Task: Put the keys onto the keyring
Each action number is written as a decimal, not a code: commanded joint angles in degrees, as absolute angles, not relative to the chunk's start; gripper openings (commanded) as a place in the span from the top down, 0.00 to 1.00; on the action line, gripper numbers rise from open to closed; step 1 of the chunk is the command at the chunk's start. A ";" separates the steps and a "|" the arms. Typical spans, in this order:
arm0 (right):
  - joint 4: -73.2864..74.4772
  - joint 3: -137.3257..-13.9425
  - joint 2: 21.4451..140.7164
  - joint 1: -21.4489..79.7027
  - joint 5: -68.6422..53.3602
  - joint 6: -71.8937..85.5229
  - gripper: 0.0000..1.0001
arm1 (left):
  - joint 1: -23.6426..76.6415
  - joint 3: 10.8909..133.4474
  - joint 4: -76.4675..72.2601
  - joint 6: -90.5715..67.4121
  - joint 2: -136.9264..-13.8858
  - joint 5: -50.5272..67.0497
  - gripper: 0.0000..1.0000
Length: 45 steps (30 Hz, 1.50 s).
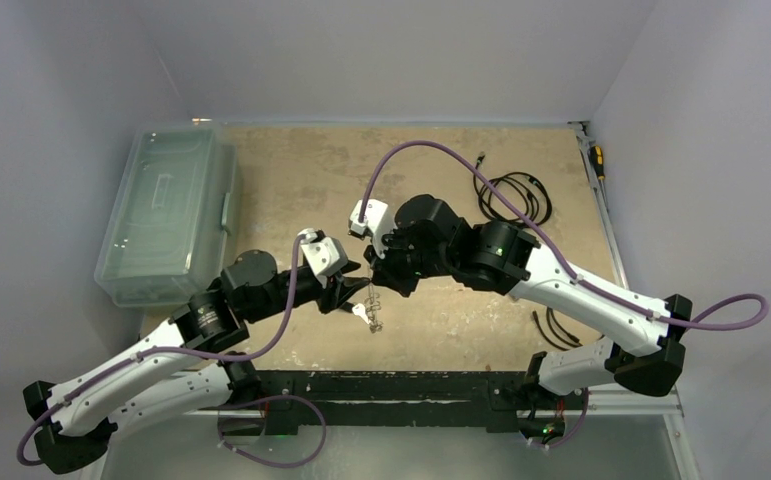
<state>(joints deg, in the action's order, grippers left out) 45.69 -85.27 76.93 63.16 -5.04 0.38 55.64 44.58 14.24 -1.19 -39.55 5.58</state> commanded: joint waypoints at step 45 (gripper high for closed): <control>35.86 -82.82 69.96 64.42 -7.46 -1.44 1.00 | 52.39 42.04 8.98 0.45 -37.01 15.41 1.00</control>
<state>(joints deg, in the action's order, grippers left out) 44.07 -84.42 74.19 63.99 -5.85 -1.98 53.80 43.48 12.05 -0.16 -39.66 13.76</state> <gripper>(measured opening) 0.004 0.013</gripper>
